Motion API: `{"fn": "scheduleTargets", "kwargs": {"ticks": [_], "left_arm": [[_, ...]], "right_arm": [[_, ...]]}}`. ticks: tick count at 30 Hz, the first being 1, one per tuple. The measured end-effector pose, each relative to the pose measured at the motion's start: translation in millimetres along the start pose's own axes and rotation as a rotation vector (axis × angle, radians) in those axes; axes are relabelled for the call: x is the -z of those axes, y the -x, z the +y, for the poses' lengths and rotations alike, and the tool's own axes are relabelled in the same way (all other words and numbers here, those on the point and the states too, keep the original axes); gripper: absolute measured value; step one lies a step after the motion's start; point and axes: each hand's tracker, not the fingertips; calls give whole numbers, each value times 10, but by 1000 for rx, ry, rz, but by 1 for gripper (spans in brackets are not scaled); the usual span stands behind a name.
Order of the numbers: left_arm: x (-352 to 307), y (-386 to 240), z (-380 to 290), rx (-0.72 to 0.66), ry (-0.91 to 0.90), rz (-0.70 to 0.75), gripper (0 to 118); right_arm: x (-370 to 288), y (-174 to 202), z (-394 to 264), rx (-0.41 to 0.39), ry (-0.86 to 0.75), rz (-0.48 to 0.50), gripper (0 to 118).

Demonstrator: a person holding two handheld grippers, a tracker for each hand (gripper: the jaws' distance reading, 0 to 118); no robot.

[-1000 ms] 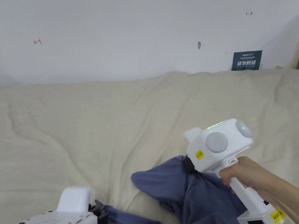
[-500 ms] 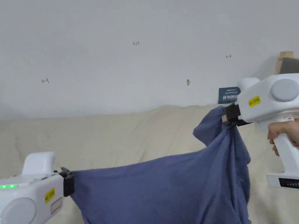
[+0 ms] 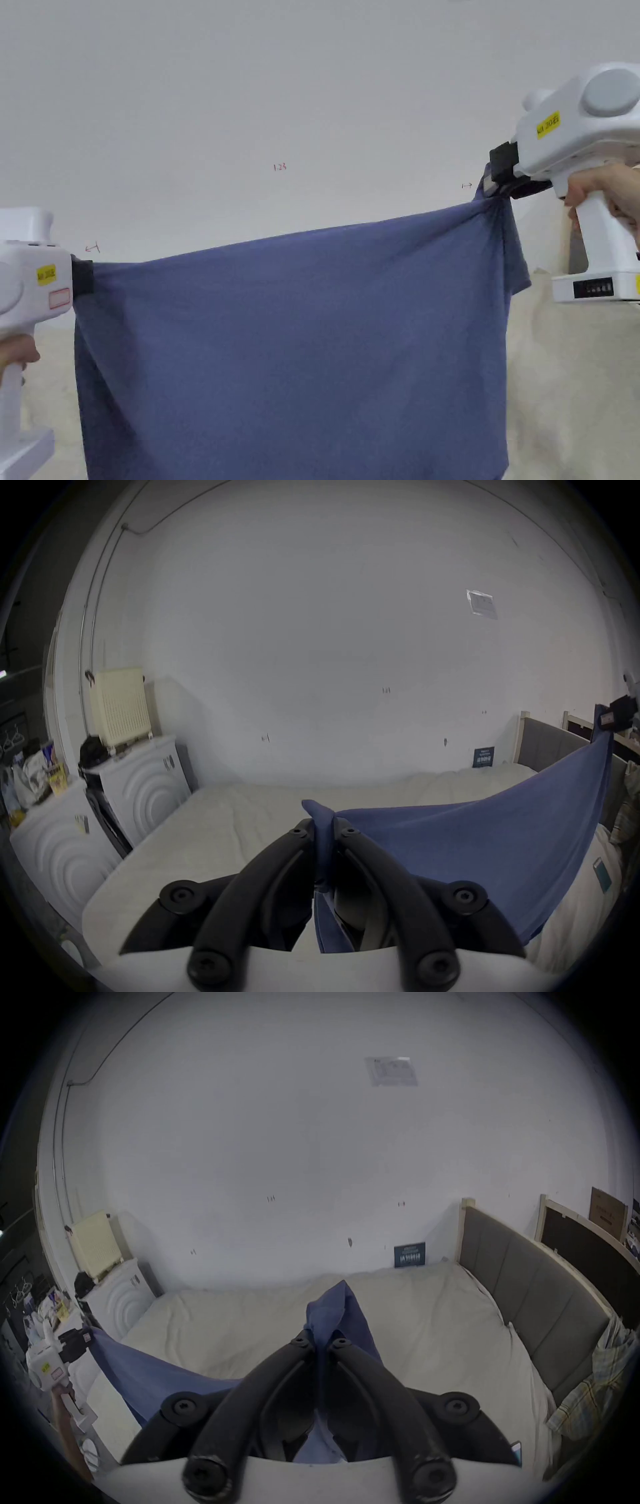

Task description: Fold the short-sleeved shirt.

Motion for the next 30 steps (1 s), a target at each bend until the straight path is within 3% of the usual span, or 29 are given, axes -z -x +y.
{"fn": "scheduleTargets", "kwargs": {"ticks": [2, 7, 10, 16, 18, 22, 24, 28, 30], "left_arm": [[46, -8, 215, 13, -33, 19, 9], [278, 38, 736, 14, -88, 31, 9], [464, 46, 1006, 76, -106, 92, 9], [777, 190, 1522, 24, -174, 109, 9], [917, 208, 1714, 76, -153, 130, 9], [1085, 253, 1910, 47, -197, 130, 9], [1156, 252, 1977, 103, -184, 137, 9], [1272, 245, 1842, 133, -219, 158, 9], [1442, 257, 1683, 150, -174, 180, 9]], "right_arm": [[1, 12, 210, 55, -32, 30, 3], [137, 148, 763, 24, -64, 0, 3], [265, 237, 1115, 26, -81, 35, 3], [494, 348, 1695, 82, -140, 74, 3], [581, 380, 1867, 87, -141, 74, 3], [742, 435, 2029, 75, -167, 69, 3], [820, 470, 2069, 71, -156, 43, 3], [1088, 437, 2015, 150, -174, 98, 3], [1298, 413, 1836, 115, -124, 99, 3]]}}
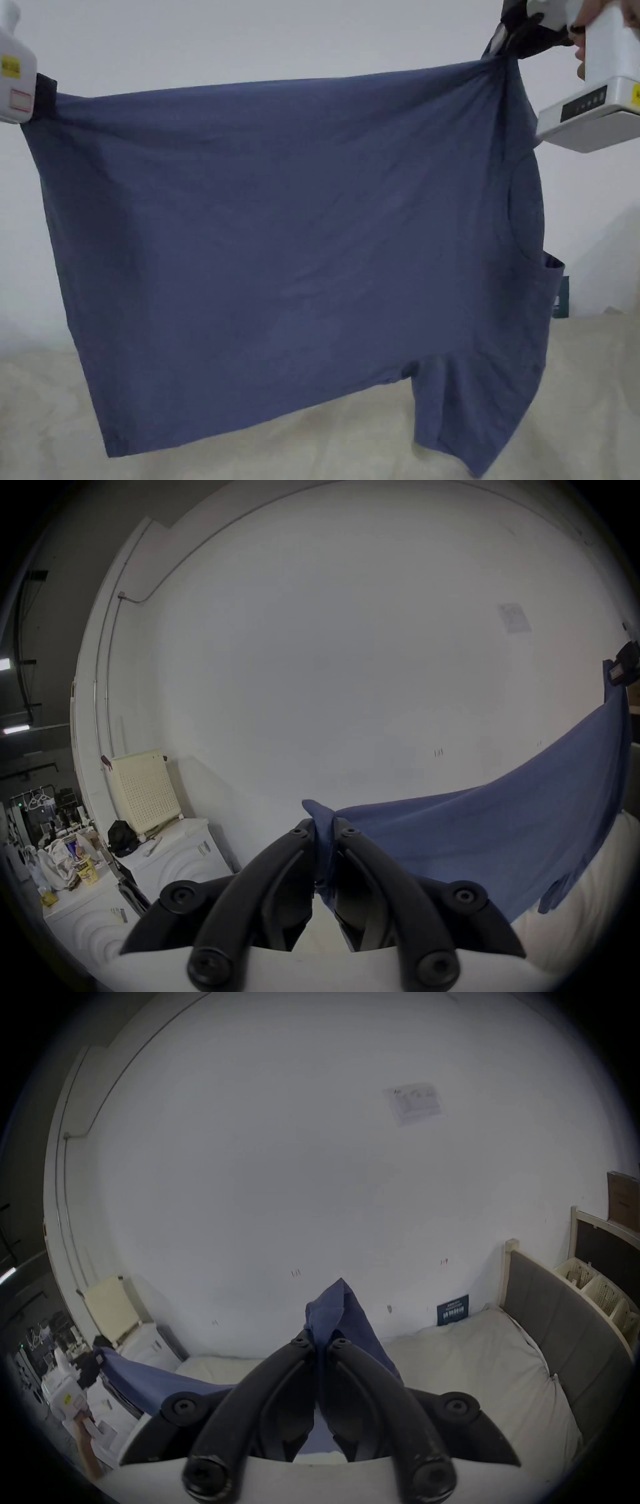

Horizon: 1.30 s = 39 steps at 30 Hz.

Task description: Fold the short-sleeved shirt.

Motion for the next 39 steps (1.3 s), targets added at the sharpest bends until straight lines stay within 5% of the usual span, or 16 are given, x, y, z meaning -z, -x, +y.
{"fn": "scheduleTargets", "kwargs": {"ticks": [12, 18, 22, 25, 35, 39], "left_arm": [[293, -827, -2608, -75, 401, -165, 9], [-97, -1173, -3730, -117, 618, -170, 9], [-326, -1123, -4019, -110, 680, -229, 9], [-660, -886, -4015, -222, 647, -191, 9], [-2199, -321, -3878, -177, 605, -175, 9], [-2864, -161, -4049, -135, 607, -152, 9]], "right_arm": [[864, -889, -2433, -5, 362, -103, 3], [805, -1377, -3983, 166, 546, -139, 3], [370, -1532, -4439, 149, 548, -157, 3], [-18, -1631, -4519, 257, 518, -98, 3], [-1658, -1222, -4716, 139, 440, -105, 3], [-2296, -1145, -5036, 182, 410, -60, 3]]}}
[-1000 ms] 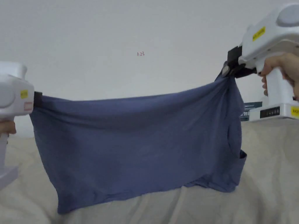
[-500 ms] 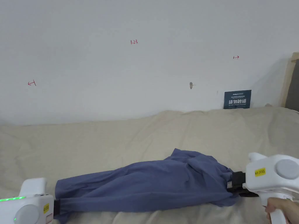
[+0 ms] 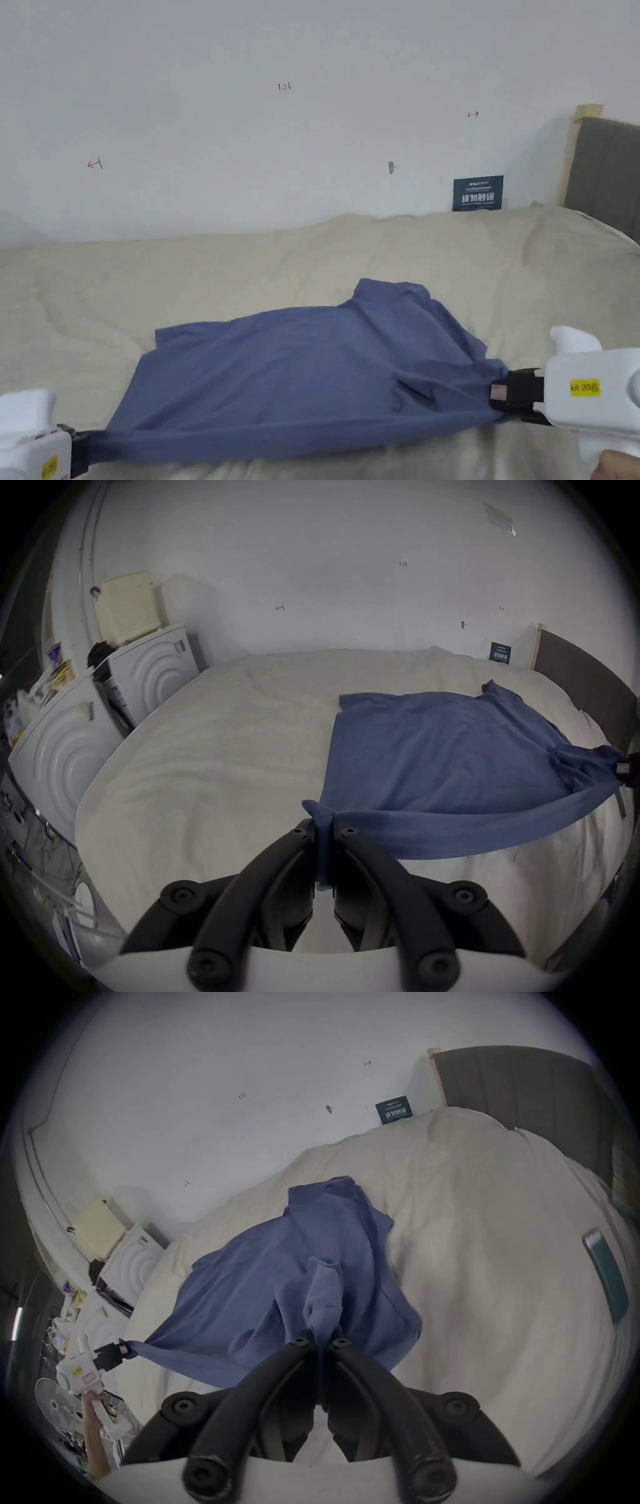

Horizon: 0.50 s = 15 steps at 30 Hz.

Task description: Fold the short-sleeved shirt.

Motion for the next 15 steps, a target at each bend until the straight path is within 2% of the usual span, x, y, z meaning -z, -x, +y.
{"fn": "scheduleTargets", "kwargs": {"ticks": [5, 8, 13, 14, 15], "left_arm": [[-304, 173, -705, -28, 45, -9, 9], [-366, 254, -998, -82, 94, -43, 9], [-412, 271, -1226, -42, 99, -54, 9], [-411, 264, -1243, -41, 101, -66, 10], [-413, 237, -1248, -23, 105, -72, 24]], "right_arm": [[-294, -123, -745, -19, 32, -56, 3], [-382, -274, -1131, 37, 57, -61, 3], [-345, -407, -1419, 74, 85, -75, 3], [-343, -396, -1434, 73, 70, -68, 4], [-344, -382, -1433, 73, 63, -68, 10]]}}
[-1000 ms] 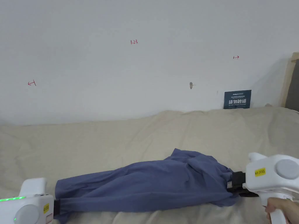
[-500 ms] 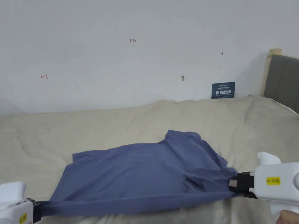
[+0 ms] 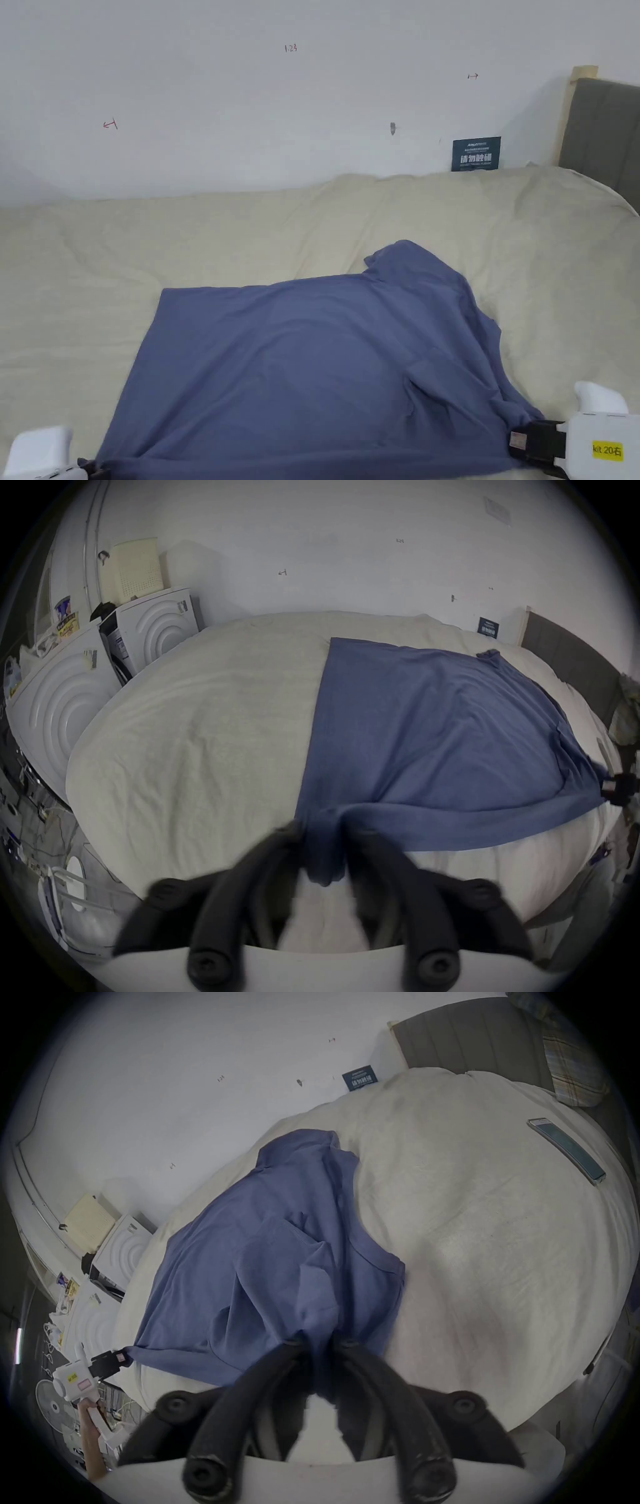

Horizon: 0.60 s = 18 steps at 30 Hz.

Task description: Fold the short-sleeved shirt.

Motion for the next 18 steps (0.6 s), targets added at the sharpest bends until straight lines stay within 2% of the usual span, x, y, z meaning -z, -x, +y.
{"fn": "scheduleTargets", "kwargs": {"ticks": [1, 2, 3, 4, 6, 8, 11, 12, 13, 14, 15, 16, 17, 18], "left_arm": [[-14, -15, -15, 18, -2, 12, 45], [-38, -24, -31, 33, -11, 13, 70], [-77, -27, -23, 34, -12, 1, 89], [-118, -29, -23, 26, -26, -9, 95], [-244, -11, -13, 0, -53, -43, 97], [-430, 10, 1, -11, -71, -115, 97], [-730, -27, -38, -11, -138, -168, 97], [-822, -44, -84, -9, -147, -154, 97], [-887, -70, -119, -6, -155, -156, 88], [-953, -119, -158, 2, -167, -149, 72], [-1008, -162, -200, 33, -189, -141, 40], [-1041, -200, -233, 50, -211, -130, 12], [-1043, -240, -253, 48, -225, -119, 1], [-1030, -276, -285, 38, -206, -111, 0]], "right_arm": [[-11, 22, 8, 0, -2, -14, 25], [-22, 41, 11, -11, -4, -19, 51], [-54, 108, 4, -46, -22, -10, 82], [-107, 162, -6, -81, -53, -28, 93], [-256, 245, -24, -150, -103, -21, 93], [-429, 365, -66, -184, -136, -21, 93], [-671, 494, -166, -251, -191, 54, 91], [-757, 568, -230, -291, -214, 76, 79], [-820, 645, -300, -319, -239, 69, 61], [-895, 702, -394, -342, -308, 47, 41], [-917, 745, -457, -393, -341, 41, 18], [-914, 802, -516, -400, -341, 20, 13], [-892, 850, -565, -391, -324, 16, 12], [-857, 838, -593, -387, -305, 45, 0]]}}
